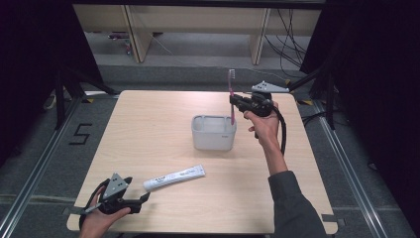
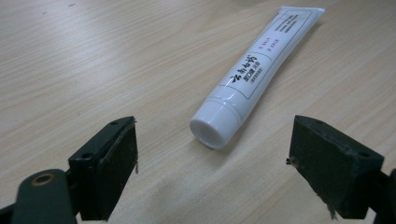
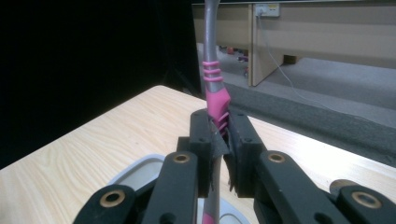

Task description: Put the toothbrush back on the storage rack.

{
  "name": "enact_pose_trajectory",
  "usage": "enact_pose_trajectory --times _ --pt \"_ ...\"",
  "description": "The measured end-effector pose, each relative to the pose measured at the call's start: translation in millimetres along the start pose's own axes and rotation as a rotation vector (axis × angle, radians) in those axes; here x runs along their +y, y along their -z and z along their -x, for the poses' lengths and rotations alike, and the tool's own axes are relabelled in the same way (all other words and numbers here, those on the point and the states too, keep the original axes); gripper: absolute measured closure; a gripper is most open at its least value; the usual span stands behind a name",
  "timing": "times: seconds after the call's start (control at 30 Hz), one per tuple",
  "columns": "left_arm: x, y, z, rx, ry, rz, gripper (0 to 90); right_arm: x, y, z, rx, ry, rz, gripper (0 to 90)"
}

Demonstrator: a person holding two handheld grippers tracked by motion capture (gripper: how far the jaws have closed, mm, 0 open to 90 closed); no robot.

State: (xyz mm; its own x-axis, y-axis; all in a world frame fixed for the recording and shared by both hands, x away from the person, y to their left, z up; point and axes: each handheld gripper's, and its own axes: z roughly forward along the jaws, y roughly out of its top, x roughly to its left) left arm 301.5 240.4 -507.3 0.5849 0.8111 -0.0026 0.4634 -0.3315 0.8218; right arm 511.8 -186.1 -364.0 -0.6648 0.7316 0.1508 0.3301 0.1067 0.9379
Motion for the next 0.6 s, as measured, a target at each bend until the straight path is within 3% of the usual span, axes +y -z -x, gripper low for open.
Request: enact_pose_trajectory --times 0.13,0.4,0.43,0.6 --pt "0.0 0.2 0.1 0.000 -0.001 -0.001 15.2 -2.0 -2.5 1.4 -0.011 -0.022 -0.003 82.2" --pt "0.1 0.1 0.0 0.000 -0.001 0.000 15.1 -6.0 -8.1 5.3 -0.026 -0.003 0.007 82.2" --pt "0.1 0.3 0.2 -0.001 -0.002 -0.001 15.1 -6.2 -8.1 3.9 -0.022 -0.022 -0.003 82.2" --pt "0.1 0.4 0.2 -0.001 -0.002 -0.001 15.1 -11.1 -13.4 5.5 -0.021 -0.026 -0.002 82.2"
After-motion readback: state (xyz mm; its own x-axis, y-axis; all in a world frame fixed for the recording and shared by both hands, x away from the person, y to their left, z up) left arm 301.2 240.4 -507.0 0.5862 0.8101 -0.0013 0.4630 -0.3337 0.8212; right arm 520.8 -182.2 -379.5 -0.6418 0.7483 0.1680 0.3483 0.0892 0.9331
